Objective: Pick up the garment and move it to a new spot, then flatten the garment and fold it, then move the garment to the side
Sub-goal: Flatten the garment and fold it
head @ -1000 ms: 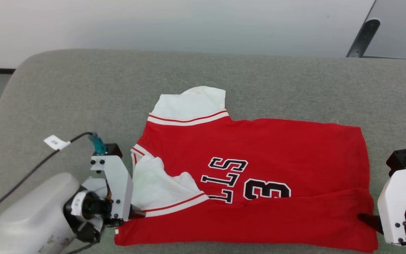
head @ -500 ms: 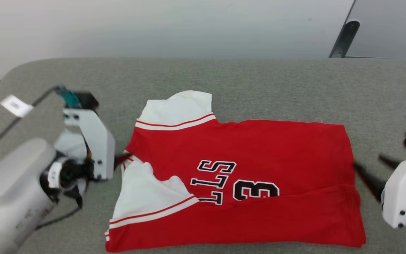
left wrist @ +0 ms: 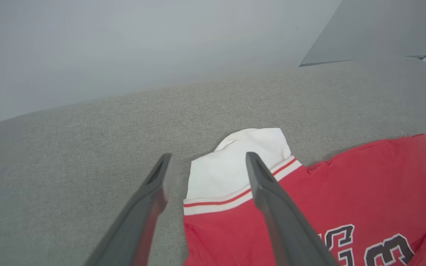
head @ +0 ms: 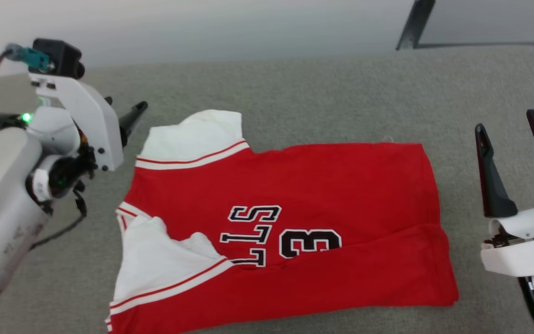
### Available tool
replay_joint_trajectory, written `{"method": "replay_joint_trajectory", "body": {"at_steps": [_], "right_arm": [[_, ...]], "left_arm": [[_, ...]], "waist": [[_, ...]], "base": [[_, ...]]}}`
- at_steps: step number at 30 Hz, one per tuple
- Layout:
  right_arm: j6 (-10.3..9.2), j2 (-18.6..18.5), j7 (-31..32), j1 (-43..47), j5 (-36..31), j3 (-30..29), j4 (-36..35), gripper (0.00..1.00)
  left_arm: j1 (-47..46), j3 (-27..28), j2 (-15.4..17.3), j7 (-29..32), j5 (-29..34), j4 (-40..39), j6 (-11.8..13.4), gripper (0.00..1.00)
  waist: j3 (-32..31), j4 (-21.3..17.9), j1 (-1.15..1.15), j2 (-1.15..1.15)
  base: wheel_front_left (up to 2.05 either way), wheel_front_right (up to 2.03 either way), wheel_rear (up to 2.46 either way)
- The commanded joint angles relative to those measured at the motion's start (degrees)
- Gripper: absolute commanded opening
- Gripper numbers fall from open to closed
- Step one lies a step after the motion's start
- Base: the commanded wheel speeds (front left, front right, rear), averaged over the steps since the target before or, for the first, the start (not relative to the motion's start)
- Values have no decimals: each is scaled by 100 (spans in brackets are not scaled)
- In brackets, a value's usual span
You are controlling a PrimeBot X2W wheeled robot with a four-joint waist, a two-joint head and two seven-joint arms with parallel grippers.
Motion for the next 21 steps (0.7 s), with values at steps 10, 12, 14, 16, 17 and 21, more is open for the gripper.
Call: {"method": "replay_joint_trajectory", "body": {"at_steps": [10,12,14,16,17,21], "right_arm": [[-5,393,-479,-308,-126,15,26,100],[-5,414,-463,-364,-97,22,-17,100],[-5,429,-409,-350,-75,4,-51,100],[-5,452,-403,-378,-21,11,-101,100],[-5,461,-363,-378,-11,-4,-106,100],[-5,499,-333,-389,63,-34,-157,100]], "left_arm": [[-883,-206,35,1130,-41,765,-563,100],[-1140,-258,68,1471,-20,914,-647,100],[-1319,-321,76,1834,-48,1073,-711,100],[-1525,-407,100,2111,27,1206,-763,100],[-1593,-429,106,2238,16,1276,-792,100],[-1770,-471,27,2728,-122,1562,-772,100]], "waist": [[978,-739,0,0],[1123,-830,0,0],[1261,-911,0,0],[1381,-978,0,0],[1436,-1006,0,0],[1610,-1068,0,0]], "base": [[0,0,0],[0,0,0],[0,0,0],[0,0,0],[0,0,0],[0,0,0]]}}
